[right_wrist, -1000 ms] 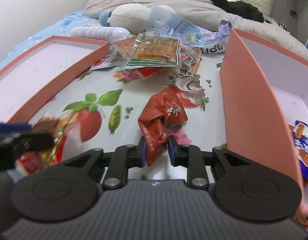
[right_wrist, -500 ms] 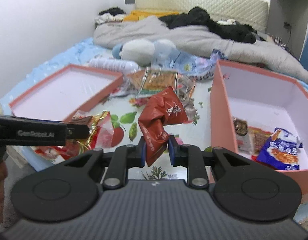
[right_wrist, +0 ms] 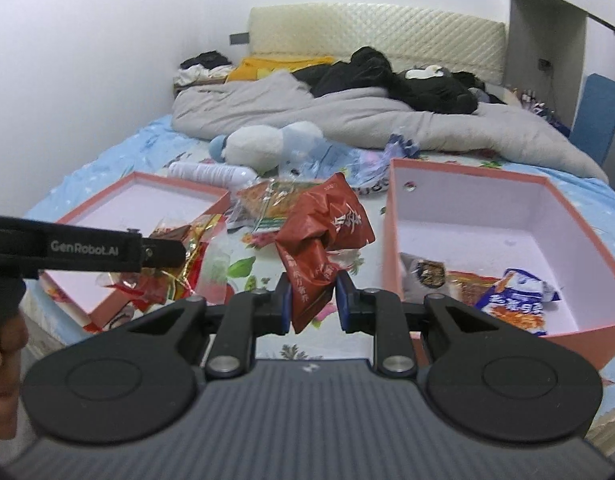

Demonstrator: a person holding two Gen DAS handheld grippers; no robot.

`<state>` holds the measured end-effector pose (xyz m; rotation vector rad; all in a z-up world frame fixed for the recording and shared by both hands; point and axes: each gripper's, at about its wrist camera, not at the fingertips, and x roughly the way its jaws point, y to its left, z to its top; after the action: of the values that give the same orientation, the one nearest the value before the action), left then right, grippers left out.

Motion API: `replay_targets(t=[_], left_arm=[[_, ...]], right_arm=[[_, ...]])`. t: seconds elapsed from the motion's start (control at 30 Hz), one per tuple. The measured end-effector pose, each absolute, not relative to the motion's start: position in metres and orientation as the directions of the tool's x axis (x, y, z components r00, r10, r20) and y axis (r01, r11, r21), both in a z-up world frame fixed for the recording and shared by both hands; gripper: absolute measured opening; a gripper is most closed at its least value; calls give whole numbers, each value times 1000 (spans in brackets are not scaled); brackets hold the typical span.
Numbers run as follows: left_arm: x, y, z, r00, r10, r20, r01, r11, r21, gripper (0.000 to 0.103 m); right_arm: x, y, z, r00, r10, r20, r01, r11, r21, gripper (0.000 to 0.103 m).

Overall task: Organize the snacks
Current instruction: 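Carry both snacks over the deep pink box and open both tools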

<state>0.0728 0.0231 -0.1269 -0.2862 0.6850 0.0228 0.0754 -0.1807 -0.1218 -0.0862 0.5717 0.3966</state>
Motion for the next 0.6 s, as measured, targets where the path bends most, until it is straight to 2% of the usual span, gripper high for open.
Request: replay_targets(t=[0.6], left_arm=[[118,-60,-99,780,-284,-558,135,946,-293,57]], right_arm=[[77,-275,-113,846,136,-515,-152,988,12,25]])
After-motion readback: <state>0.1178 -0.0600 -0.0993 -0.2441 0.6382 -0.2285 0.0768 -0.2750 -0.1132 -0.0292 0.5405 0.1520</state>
